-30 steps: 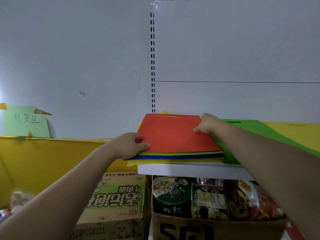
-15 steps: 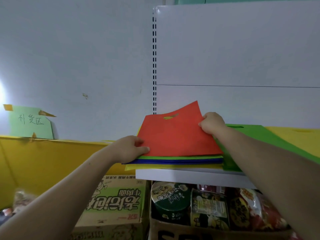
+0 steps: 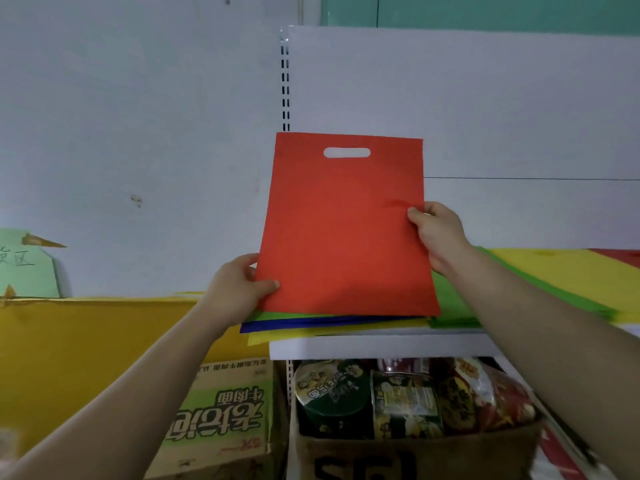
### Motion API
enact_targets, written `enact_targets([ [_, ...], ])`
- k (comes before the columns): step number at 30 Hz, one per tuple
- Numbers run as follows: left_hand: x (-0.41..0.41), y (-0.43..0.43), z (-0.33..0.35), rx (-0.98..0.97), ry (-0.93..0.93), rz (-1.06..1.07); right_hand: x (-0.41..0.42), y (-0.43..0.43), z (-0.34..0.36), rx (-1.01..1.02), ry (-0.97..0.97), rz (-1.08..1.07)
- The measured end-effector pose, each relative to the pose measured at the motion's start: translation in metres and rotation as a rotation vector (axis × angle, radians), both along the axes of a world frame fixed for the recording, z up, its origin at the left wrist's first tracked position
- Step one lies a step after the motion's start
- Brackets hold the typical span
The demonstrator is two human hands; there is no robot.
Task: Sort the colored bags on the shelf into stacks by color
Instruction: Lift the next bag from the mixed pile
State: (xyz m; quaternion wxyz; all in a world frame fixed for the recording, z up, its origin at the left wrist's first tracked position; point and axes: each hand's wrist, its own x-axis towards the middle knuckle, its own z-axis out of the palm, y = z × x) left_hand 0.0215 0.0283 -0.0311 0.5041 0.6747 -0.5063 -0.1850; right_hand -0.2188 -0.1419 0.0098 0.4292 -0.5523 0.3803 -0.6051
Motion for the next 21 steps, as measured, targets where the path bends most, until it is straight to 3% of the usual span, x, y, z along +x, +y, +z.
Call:
enact_targets([
  [7, -0.023, 0.024, 0.0, -0.268, 0.043, -0.1, -0.045, 0.064, -0.014, -0.162, -0.074, -0.27],
  [11, -0.049, 0.027, -0.009, -0.303, 0.126, -0.232, -0.079, 0.103, -0.024, -0.224, -0.034, -0.465],
  [21, -0.157, 0.034, -0.034, -0.27, 0.2, -0.428, -0.194, 0.183, -0.057, -0.218, -0.043, -0.725],
])
